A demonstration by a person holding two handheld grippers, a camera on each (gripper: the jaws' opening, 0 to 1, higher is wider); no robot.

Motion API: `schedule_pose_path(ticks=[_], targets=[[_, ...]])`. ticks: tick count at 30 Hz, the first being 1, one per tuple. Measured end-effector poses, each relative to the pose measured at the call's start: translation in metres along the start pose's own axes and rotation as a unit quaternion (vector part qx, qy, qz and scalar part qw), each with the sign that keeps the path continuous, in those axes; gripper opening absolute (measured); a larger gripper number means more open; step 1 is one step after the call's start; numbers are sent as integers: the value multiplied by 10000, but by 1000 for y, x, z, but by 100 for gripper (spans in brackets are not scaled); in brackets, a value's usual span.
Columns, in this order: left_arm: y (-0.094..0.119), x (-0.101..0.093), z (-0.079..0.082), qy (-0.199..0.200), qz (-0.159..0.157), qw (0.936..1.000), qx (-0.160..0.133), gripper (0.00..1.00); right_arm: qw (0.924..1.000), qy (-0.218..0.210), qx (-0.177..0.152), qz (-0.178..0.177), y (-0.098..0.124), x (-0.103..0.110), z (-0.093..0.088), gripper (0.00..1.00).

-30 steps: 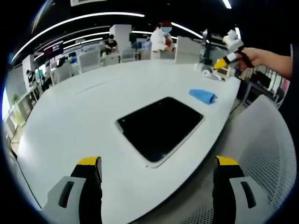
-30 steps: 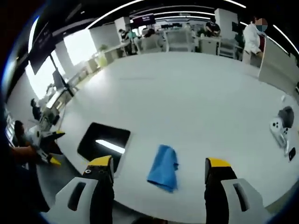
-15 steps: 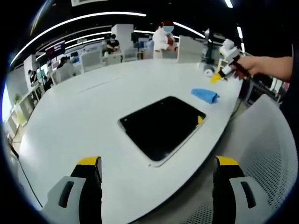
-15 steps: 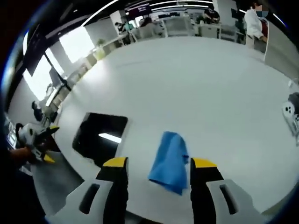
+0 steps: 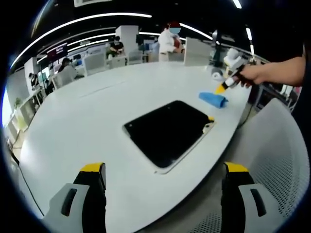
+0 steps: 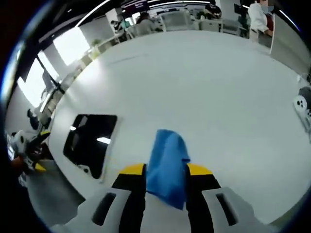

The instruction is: Wipe the mirror surface with the cleaning cloth until all visible marks leave the cleaned area.

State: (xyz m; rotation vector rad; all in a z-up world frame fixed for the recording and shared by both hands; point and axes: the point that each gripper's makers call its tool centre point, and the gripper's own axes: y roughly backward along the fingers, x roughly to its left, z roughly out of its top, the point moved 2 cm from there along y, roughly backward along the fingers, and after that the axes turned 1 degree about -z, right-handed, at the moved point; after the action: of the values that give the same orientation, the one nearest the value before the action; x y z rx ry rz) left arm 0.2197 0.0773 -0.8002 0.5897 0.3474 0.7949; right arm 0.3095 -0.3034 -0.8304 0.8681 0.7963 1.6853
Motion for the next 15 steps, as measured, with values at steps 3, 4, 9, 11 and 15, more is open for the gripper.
schedule_pose_path(ticks=[3,4,9,11,15], targets=[[0,0,0,4,-11,10000,-9,100,9999,80,41,-48,-6,-1,-1,22],[0,0,1,7,-19,10000,-22,100,9999,85,63,-69,-8,0,-1,20],[0,0,0,-4,-17,10000,-23,100,9996,55,189,-216,-19,-1,-1,14],[0,0,0,-4,-18,10000,-23,100,9990,190,353,-195,-23,1,-5,16],[2,0,-3,28,-9,10000,14,100,9943,681,492,-660,-29,-1,-9,12]])
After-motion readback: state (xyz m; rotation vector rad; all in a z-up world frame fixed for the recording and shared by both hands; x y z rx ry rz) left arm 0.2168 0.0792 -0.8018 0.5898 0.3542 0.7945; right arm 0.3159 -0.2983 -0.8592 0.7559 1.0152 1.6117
